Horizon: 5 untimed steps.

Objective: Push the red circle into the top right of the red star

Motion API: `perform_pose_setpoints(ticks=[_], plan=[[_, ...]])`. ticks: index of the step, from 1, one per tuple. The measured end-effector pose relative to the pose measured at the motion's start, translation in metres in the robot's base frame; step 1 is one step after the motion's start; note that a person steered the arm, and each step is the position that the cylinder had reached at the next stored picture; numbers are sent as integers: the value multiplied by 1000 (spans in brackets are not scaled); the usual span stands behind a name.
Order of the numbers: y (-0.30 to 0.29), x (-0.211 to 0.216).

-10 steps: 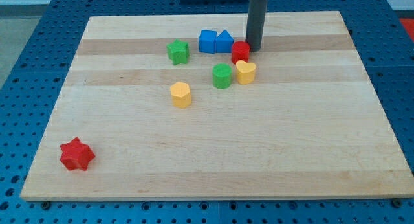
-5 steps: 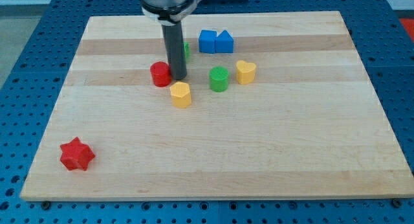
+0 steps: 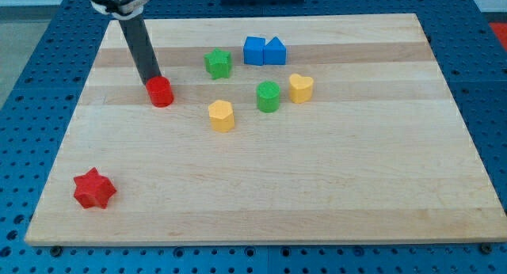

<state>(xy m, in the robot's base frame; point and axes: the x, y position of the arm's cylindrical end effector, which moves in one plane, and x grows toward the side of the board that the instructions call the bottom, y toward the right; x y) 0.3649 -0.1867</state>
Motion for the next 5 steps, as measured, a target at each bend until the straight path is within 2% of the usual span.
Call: perform_pose_setpoints(ticks=[2,3,5], plan=[[20,-20],[35,-10],[29,47]])
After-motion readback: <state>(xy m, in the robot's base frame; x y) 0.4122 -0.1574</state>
